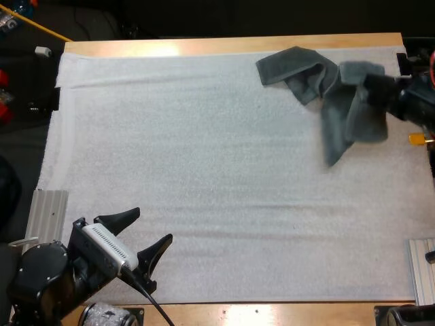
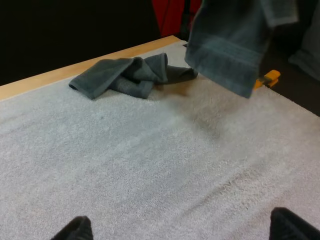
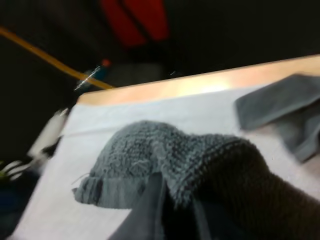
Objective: Pick towel from pile, fold and stack
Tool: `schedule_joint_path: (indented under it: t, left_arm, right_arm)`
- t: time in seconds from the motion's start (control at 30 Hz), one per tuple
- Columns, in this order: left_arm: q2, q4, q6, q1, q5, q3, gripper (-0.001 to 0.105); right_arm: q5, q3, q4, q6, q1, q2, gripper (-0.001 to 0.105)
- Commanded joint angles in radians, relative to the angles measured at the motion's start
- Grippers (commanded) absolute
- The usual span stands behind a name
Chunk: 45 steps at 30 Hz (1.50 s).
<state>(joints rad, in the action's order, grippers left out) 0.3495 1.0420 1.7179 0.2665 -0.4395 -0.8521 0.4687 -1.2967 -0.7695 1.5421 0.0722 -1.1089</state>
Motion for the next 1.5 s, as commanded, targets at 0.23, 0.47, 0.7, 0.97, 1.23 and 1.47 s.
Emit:
schedule_joint_path:
  t: [0.23, 0.47, 0.7, 0.97, 1.23, 1.47]
  left_arm:
    - [0.001, -0.010, 0.009, 0.003, -0.007, -0.006, 0.068]
    - [0.001, -0.007, 0.009, 0.003, -0.007, -0.006, 0.068]
    - [0.001, 0.021, 0.009, 0.003, -0.007, -0.006, 0.068]
    - [0.001, 0.032, 0.009, 0.003, -0.007, -0.006, 0.068]
    - [0.001, 0.039, 0.012, 0.003, -0.007, -0.006, 0.068]
    - [0.001, 0.039, 0.012, 0.003, -0.007, -0.006, 0.068]
  right_arm:
    - [0.045, -0.009, -0.168, 0.001, 0.163, 0.077, 0.000]
    - [-0.016, -0.005, -0.215, -0.085, 0.458, 0.077, 0.000]
    - [-0.183, -0.004, -0.350, -0.173, 0.704, 0.073, 0.000]
    - [-0.414, -0.004, -0.279, -0.168, 0.778, -0.097, 0.000]
    - [-0.443, -0.007, 0.036, -0.165, 0.766, -0.379, 0.000]
    - [-0.442, -0.061, 0.168, -0.178, 0.766, -0.475, 0.037]
